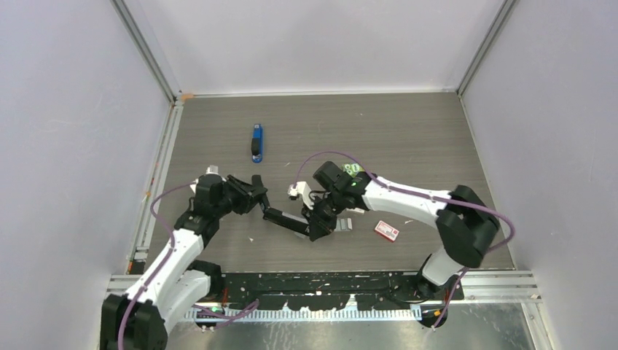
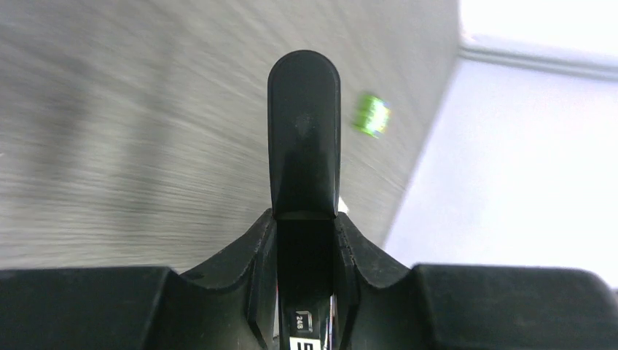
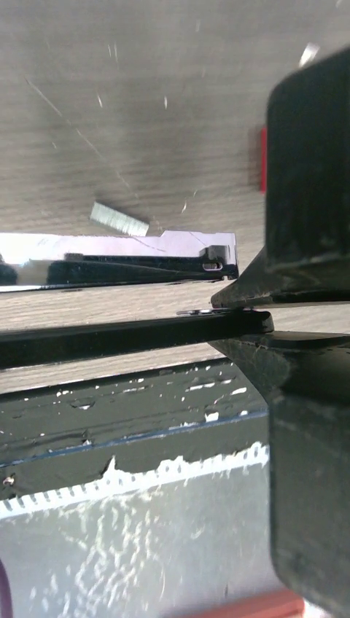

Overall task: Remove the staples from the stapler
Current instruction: Unload the staple at the center of the board.

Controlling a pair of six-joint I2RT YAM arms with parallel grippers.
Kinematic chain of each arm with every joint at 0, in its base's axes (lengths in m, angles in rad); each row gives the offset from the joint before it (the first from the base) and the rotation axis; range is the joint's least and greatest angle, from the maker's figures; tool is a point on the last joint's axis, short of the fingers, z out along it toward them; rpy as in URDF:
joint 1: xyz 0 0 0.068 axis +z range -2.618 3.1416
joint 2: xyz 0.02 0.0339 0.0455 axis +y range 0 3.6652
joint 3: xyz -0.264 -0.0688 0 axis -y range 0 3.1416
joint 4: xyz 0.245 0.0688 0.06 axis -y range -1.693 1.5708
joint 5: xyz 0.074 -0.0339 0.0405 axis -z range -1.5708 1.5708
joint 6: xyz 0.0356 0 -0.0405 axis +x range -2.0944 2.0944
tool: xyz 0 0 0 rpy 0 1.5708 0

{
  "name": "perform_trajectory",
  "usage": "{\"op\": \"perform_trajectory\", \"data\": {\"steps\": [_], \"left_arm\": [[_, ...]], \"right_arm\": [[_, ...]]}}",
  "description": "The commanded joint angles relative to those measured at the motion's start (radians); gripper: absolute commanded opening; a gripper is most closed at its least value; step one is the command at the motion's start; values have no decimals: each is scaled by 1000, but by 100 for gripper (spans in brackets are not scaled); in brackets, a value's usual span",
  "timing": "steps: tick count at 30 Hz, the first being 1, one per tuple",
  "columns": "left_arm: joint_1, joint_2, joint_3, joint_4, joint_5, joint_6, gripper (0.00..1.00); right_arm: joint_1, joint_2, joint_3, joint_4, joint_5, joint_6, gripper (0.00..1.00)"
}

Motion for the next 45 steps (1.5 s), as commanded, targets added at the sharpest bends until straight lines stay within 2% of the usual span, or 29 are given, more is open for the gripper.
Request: {"op": "perform_trajectory", "data": {"steps": [1,4,7,9,11,15,17,20,25,28,37,42,45], "left_arm": [[-24,-151,-99,284,391,-3,0],[-25,-217,-161,433,481,-49,0],[-29,-246,-155,435,546,-50,0],[-38,-256,-150,426,562,-52,0],[-51,-263,-147,426,564,-47,0],[-60,-250,-140,433,564,-34,0],[-61,-238,-139,446,558,-28,0],[-61,-212,-126,438,536,19,0],[-61,-133,-20,277,462,227,0],[-61,-71,36,238,418,334,0],[-60,16,190,55,193,705,0],[-60,-24,182,39,-79,857,0],[-59,-60,157,68,-305,890,0]], "right_arm": [[1,-129,80,88,179,-120,5],[4,-163,87,91,249,-130,9],[4,-187,98,80,307,-148,18],[2,-210,95,80,327,-154,28],[0,-232,92,84,343,-161,44],[-38,-268,94,84,369,-142,85],[-74,-299,89,80,355,-133,98],[-141,-350,67,75,275,-127,100],[-247,-432,43,24,91,-160,100],[-309,-454,26,19,10,-161,100],[-355,-446,13,18,-58,-150,100],[-363,-441,10,18,-63,-151,100],[-367,-443,9,17,-66,-153,100]]}}
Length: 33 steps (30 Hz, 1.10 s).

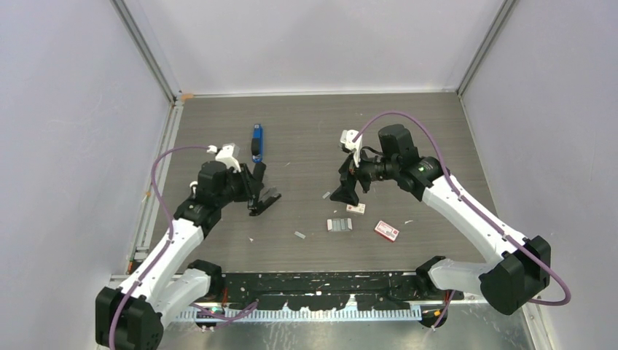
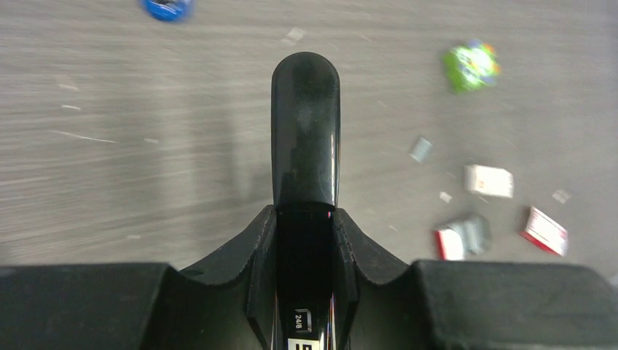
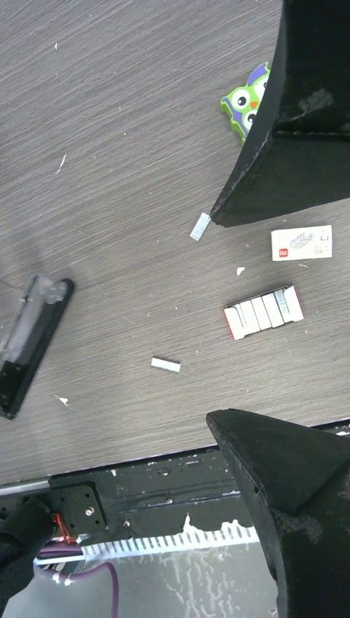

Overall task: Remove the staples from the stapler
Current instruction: Unload the staple at the center of the board, then place the stapler at the center of the board.

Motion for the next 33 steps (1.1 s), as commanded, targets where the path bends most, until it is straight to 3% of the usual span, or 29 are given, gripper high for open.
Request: {"op": "perform_trajectory", "data": {"steps": [1,6,11,14,19,24,26,30,33], "left_arm": [[1,-78,3,87,-398,130,0],[10,-9,-45,323,-703,214,0],[106,263,-6,604,-599,247,0],[125,442,79,693,-578,305,0],[148,729,299,577,-571,367,0],[172,887,490,377,-512,376,1],[194,931,563,286,-468,360,11],[212,1019,701,118,-413,333,48],[212,1046,764,48,-403,318,65]], "right_arm": [[-9,-1,-2,10,-32,-6,100],[-14,-5,-3,9,-40,-5,100],[-24,-11,-4,9,-49,-4,100],[-31,-13,-5,8,-58,-2,100],[-42,-18,-5,7,-62,-2,100],[-59,-25,-5,7,-74,-4,100],[-61,-26,-5,7,-78,-5,99],[-65,-24,-3,2,-78,-9,100],[-71,-23,-1,-2,-80,-8,100]]}}
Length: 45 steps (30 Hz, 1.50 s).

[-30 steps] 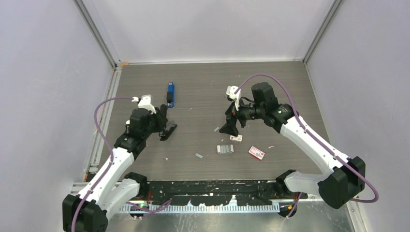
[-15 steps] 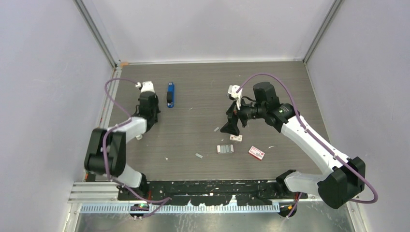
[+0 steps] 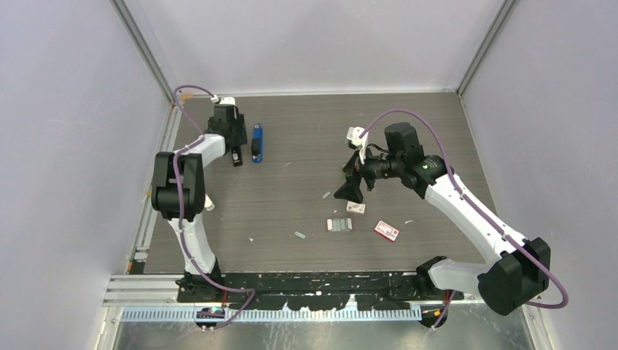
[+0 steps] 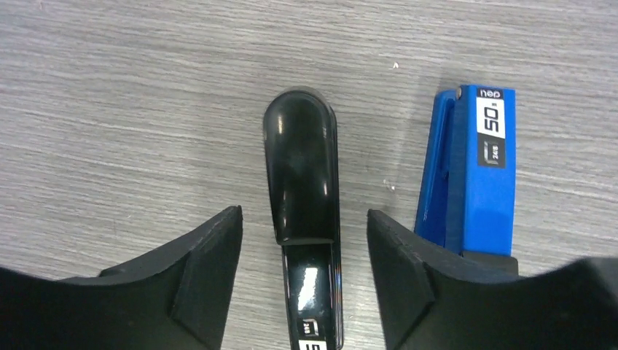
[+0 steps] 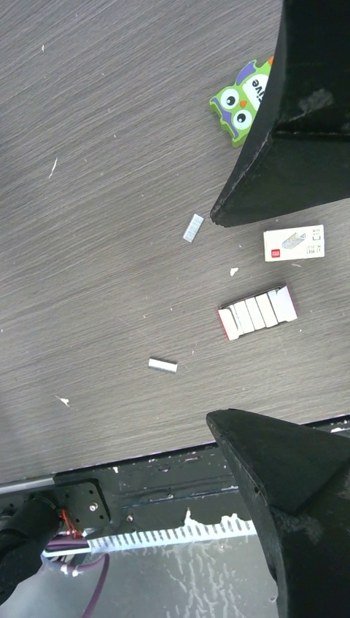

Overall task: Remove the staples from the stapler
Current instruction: Place the stapler at the center of the board.

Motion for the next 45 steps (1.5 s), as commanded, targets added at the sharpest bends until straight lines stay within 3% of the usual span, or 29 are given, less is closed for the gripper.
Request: {"op": "perform_trajectory", "data": {"steps": [1,7,11,15,18,21,23,25,29,33,37,39,45], "left_arm": [[7,20,102,-156,48,-32,70],[7,-124,127,-239,96,-92,76],[7,-345,10,-223,316,-142,77],[19,-573,-207,-84,561,-328,85],[21,-668,-360,44,777,-506,88],[-20,-742,-465,50,899,-581,85],[-112,-807,-515,-23,840,-542,84],[-237,-853,-526,-144,679,-465,84],[-413,-848,-496,-290,465,-337,84],[-524,-755,-485,-236,364,-285,83],[-634,-553,-344,-253,244,-224,81],[-645,-445,-253,-280,252,-212,74],[-648,-232,-103,-235,331,-166,70]], "right_arm": [[-13,-24,5,10,-25,-7,100],[-41,-30,12,-13,-55,-15,99],[-69,-31,31,-92,-131,-81,100],[-85,-43,14,-123,-212,-120,100],[-99,-61,0,-159,-254,-176,99],[-105,-67,11,-233,-235,-234,100],[-112,-62,22,-284,-213,-264,100],[-117,-45,38,-330,-195,-296,100],[-136,-4,71,-391,-183,-325,100],[-176,3,89,-415,-172,-332,99],[-244,1,97,-414,-166,-315,100],[-280,6,96,-414,-191,-301,100],[-333,16,95,-414,-221,-289,99]]}}
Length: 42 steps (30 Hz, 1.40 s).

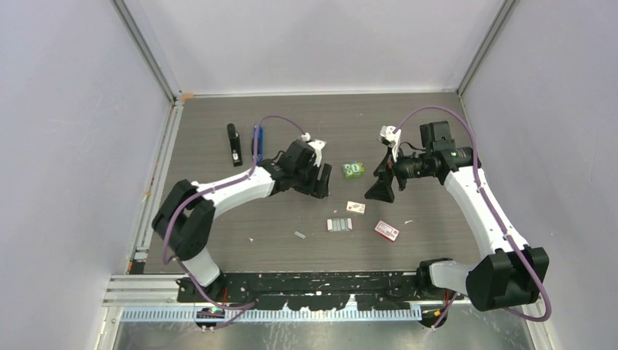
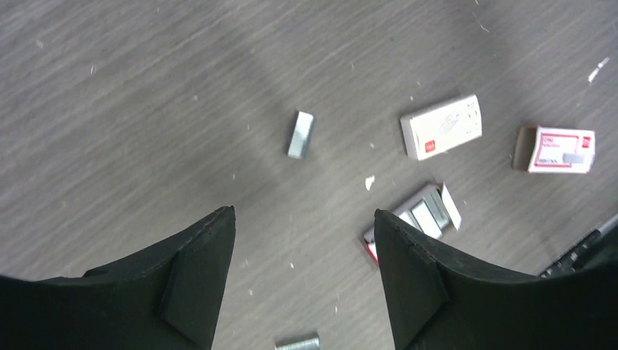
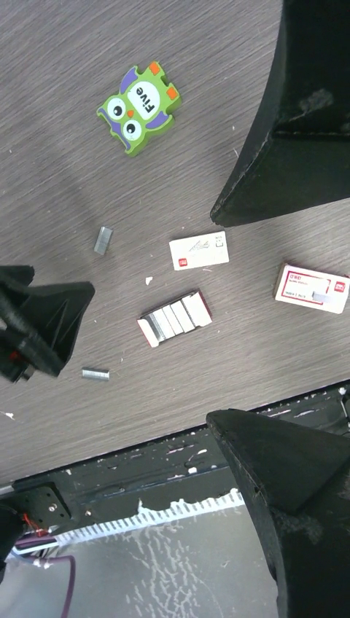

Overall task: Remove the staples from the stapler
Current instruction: Pick up the staple from the center of the board.

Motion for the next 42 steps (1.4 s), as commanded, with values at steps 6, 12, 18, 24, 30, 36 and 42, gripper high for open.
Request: {"op": "perform_trajectory", "data": {"steps": [6,12,18,24,30,36,42], "left_arm": [[2,222,190,-14,8,68,58],[-21,292,235,-13,-8,52,54],[-53,327,271,-51,-86,62,54],[-74,352,308,-85,-160,74,53],[-100,363,322,-119,-174,88,48],[-106,368,320,-145,-175,113,40],[-106,378,322,-154,-172,131,35]], "right_arm": [[-26,18,37,0,-50,16,100],[-26,26,37,-1,-46,18,100],[-26,28,36,0,-49,20,100],[-26,32,37,-3,-50,21,100],[-26,33,38,-4,-53,23,100],[-27,35,40,-8,-54,23,100],[-27,35,40,-8,-57,23,100]]}}
